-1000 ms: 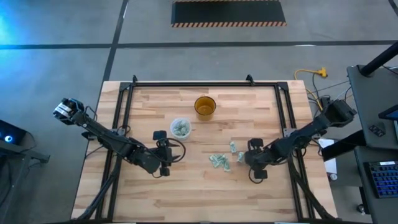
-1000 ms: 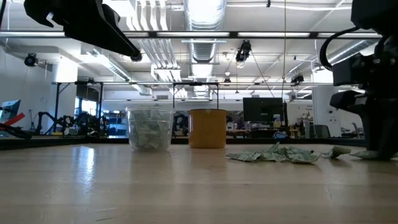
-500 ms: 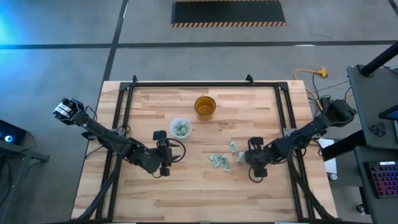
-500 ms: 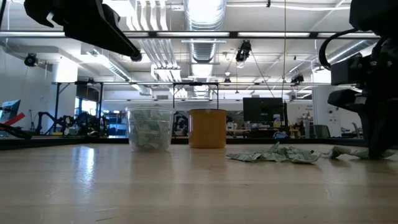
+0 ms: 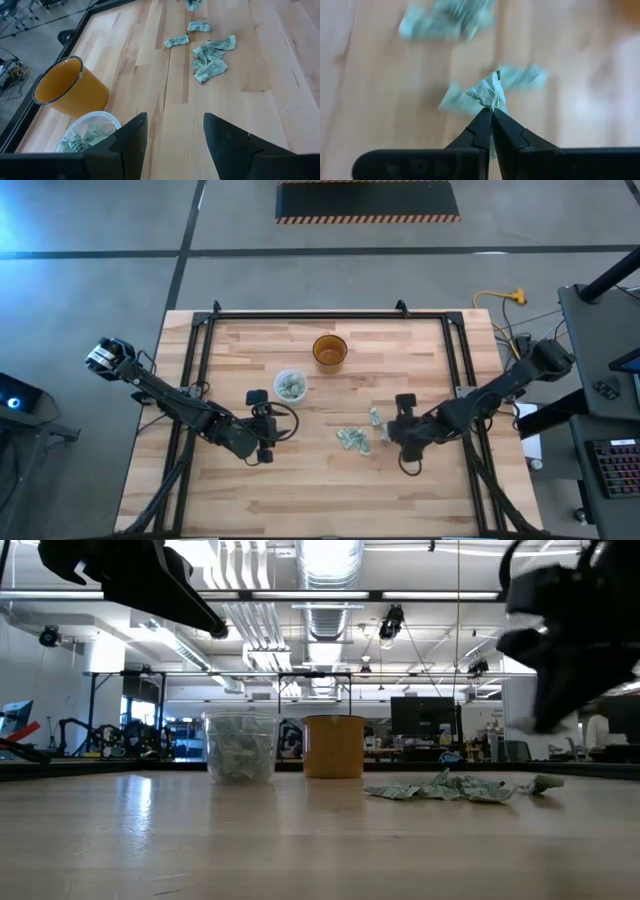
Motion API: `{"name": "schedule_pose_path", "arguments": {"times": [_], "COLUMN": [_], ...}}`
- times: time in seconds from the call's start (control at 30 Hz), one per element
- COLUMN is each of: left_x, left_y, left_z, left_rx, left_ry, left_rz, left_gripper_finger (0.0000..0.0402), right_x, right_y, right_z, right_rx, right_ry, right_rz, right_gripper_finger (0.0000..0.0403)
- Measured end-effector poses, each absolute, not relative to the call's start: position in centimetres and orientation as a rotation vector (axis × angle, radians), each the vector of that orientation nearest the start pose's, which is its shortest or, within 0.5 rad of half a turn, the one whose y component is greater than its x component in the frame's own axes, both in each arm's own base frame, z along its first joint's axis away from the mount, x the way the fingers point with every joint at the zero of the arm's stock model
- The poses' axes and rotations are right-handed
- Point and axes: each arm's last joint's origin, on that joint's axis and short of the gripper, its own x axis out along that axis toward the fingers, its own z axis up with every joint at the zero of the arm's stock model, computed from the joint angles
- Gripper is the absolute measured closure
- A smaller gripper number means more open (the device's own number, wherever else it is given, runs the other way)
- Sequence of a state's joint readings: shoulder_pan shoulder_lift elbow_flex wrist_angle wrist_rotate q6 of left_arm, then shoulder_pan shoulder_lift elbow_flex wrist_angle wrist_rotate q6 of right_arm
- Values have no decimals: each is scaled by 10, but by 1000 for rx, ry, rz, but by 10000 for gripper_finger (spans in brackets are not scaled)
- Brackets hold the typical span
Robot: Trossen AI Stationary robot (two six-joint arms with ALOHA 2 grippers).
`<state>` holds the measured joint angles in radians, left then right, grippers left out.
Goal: Pick and place Stevia / Truvia into bins
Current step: Put the stevia packet into the transparent bin
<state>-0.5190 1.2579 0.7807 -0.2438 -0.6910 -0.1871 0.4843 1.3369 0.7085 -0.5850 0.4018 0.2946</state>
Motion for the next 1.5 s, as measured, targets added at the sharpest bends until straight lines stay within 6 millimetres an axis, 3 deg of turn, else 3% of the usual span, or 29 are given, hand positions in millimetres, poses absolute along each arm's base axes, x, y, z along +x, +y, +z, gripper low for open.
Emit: {"name": "schedule_pose_path", "arguments": {"times": [0.33, 0.77, 0.93, 1.1, 1.5], "left_x": [228, 220, 215, 206, 194], "left_y": [-109, -109, -113, -116, -125], "left_z": [236, 229, 232, 241, 251], "left_rx": [230, 280, 295, 305, 288], "left_ry": [574, 656, 642, 601, 549], "left_rz": [219, 212, 182, 172, 143], "left_gripper_finger": [224, 224, 224, 224, 224], "right_x": [255, 288, 301, 322, 405], "right_y": [81, 17, 4, -10, -56], "right_z": [215, 241, 236, 220, 193], "right_rx": [-461, -385, -390, -390, -297], "right_ry": [640, 338, 246, 238, 268], "right_rz": [-112, 14, 93, 122, 215], "right_gripper_finger": [394, 394, 394, 394, 394]}}
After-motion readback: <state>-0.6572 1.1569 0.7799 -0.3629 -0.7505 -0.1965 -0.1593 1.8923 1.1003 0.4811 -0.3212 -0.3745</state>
